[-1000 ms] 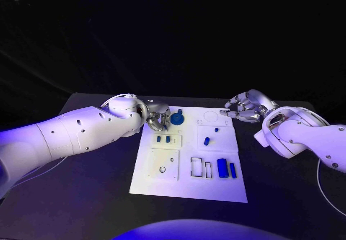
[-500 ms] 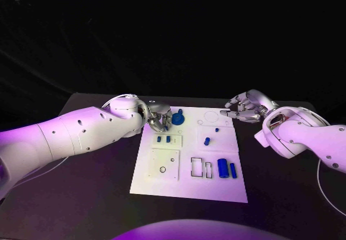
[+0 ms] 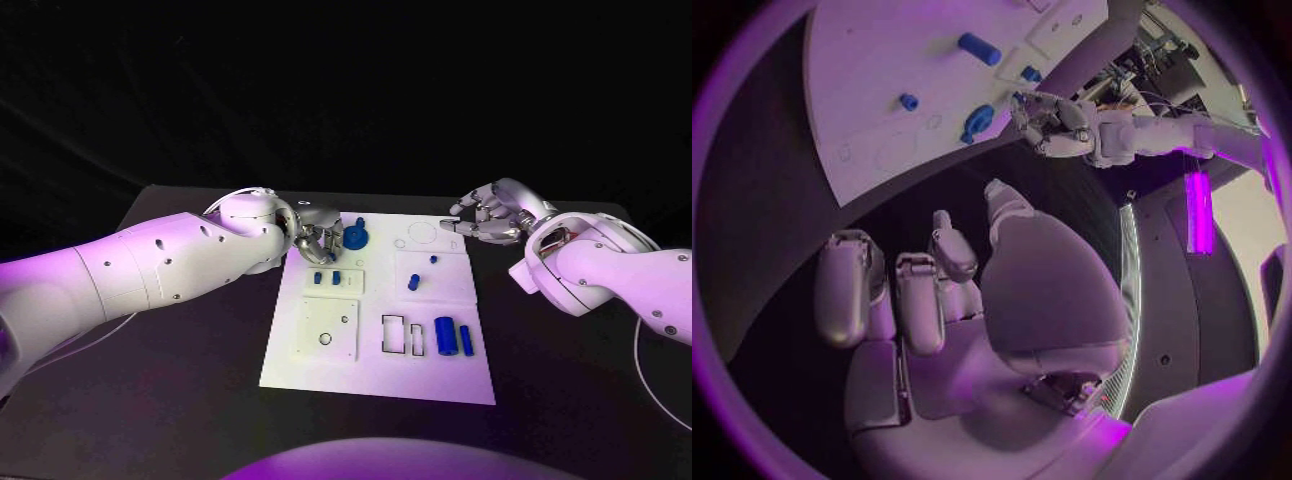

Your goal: Assemble the parts on the task board

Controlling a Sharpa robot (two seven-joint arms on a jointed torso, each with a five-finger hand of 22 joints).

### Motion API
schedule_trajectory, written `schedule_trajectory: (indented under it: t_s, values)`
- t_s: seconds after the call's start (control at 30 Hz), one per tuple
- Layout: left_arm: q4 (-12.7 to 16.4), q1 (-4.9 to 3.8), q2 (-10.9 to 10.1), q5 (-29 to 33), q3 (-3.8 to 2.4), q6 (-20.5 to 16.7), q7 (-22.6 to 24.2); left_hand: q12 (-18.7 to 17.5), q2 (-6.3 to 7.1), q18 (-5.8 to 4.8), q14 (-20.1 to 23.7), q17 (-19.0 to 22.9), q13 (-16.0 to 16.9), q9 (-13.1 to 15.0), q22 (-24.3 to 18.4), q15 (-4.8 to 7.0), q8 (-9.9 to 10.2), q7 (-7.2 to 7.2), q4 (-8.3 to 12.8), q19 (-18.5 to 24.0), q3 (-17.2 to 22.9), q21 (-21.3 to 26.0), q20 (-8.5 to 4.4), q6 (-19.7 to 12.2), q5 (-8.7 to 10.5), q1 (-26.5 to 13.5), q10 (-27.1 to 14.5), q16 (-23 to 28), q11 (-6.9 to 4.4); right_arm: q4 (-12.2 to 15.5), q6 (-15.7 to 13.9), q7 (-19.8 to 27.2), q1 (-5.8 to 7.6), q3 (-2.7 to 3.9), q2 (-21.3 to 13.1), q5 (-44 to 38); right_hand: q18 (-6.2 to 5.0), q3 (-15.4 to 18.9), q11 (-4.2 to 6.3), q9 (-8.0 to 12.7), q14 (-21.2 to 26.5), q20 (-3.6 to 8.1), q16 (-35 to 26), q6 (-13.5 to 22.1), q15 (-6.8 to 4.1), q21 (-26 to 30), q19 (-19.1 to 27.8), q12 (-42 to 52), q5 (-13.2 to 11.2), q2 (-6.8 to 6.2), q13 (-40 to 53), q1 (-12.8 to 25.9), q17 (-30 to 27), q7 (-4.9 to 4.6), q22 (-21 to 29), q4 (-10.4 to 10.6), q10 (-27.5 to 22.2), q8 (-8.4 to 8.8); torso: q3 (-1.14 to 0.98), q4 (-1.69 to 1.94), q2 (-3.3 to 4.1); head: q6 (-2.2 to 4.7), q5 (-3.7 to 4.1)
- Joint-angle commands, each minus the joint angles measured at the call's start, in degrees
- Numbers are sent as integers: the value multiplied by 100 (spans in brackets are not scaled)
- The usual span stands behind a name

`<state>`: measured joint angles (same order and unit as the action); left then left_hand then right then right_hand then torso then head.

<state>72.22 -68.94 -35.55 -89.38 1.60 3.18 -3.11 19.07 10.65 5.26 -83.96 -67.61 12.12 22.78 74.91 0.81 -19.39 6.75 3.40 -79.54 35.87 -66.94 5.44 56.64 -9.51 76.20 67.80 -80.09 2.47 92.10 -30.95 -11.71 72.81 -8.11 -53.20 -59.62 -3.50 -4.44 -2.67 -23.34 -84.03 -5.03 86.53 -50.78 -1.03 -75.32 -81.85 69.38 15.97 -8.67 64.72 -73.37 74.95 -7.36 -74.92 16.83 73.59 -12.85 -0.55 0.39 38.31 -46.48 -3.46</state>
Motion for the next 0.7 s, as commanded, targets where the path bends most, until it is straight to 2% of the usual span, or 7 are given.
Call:
schedule_trajectory:
  t_s: [0.03, 0.23, 0.7]
  values:
    - [3, 9, 12, -2, 8, 206, -53, -37, 16, -39, -97, 0, 17, -4, 842, 34, 28, 17, -16, -7, -64, 41, -37, -3, 32, -82, 22, -31, 22, 2, 29, 14, -3, -1, 7, -83, -30, -24, 1, -5, -405, 14, -14, 14, -30, 18, 6, -33, 37, -2, -5, -62, 669, 2, -584, -19, 14, -19, -2, 1, -1, 1, 0]
    - [-15, 9, 17, 1, 10, 189, -72, -137, 119, -39, -75, 12, 47, -83, 838, 6, 306, 84, -86, 2, -201, 77, -19, -359, -107, -261, -30, -37, 57, -6, 29, 16, -3, -1, 12, -83, -30, -24, 1, -5, -405, 14, -14, 14, -30, 18, 6, -33, 37, -2, -5, -62, 669, 2, -584, -19, 14, -19, -1, -2, 0, 1, 5]
    - [-32, 9, 21, 5, 11, 151, -128, -169, 161, -43, -74, -19, 82, -99, 846, -3, 380, 99, -157, -11, -295, 68, -10, -410, -212, -377, -21, -61, 72, -12, 31, 18, -3, -1, 13, -85, -32, -23, 1, -6, -403, 15, -17, 16, -31, 27, 10, -42, 35, -5, -16, -62, 663, 2, -579, -19, 10, -19, 1, 2, -2, -1, 18]
